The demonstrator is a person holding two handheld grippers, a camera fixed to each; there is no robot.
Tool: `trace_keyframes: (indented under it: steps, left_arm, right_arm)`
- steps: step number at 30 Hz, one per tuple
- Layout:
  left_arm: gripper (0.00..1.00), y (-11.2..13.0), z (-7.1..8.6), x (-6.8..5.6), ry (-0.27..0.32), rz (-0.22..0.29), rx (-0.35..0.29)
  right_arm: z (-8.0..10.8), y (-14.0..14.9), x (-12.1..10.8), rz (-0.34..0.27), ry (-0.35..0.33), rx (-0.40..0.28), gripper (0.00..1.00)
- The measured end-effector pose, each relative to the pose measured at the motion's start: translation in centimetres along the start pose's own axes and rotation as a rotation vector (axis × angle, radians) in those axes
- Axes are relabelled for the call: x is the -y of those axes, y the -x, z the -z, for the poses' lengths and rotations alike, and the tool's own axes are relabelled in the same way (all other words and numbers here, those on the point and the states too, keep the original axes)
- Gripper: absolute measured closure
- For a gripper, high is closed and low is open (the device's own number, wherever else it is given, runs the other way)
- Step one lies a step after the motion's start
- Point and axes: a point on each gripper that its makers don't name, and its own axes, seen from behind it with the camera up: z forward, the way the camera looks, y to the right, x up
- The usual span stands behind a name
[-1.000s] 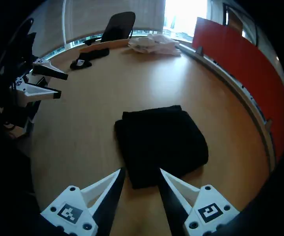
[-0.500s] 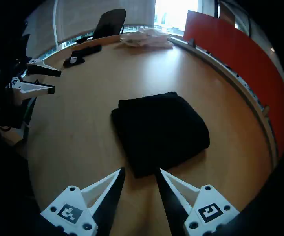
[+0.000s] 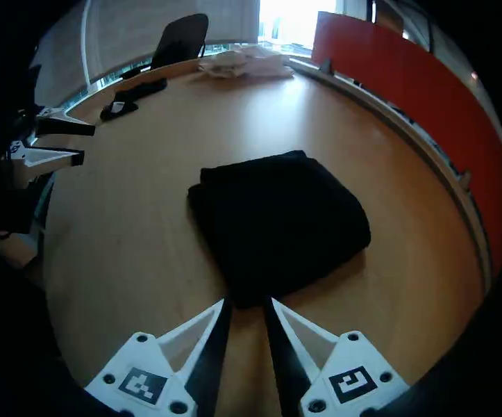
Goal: Fold towel
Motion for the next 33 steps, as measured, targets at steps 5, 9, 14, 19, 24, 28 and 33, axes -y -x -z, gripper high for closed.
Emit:
trace_keyframes:
  steps: [5, 9, 14, 19, 24, 28, 33]
  left_arm:
    - [0.04, 0.0, 0.1, 0.0, 0.001, -0.001, 0.000]
    - [0.04, -0.1, 0.1, 0.0, 0.001, -0.001, 0.001]
    - [0.04, -0.1, 0.1, 0.0, 0.003, -0.003, 0.002]
    - [0.04, -0.1, 0.2, -0.1, 0.004, -0.005, 0.002]
    - [0.04, -0.1, 0.2, -0.1, 0.005, -0.005, 0.002]
    - [0.04, -0.2, 0.2, 0.0, 0.008, -0.007, 0.000]
    - [0.04, -0.3, 0.2, 0.1, 0.010, -0.008, -0.005]
  right_arm:
    - [0.0, 0.3, -0.1, -0.020, 0.012, 0.006, 0.73]
    - [0.0, 0.3, -0.1, -0.044, 0.019, 0.003, 0.74]
    - [-0.1, 0.4, -0.1, -0.065, 0.023, 0.000, 0.74]
    - [0.0, 0.5, -0.4, -0.077, 0.035, -0.003, 0.89]
    - [0.3, 0.4, -0.8, -0.089, 0.047, -0.013, 0.96]
    - [0.8, -0.2, -1.1, -0.091, 0.051, -0.027, 0.97]
    - [2.1, -1.7, -1.8, -0.083, 0.066, -0.054, 0.97]
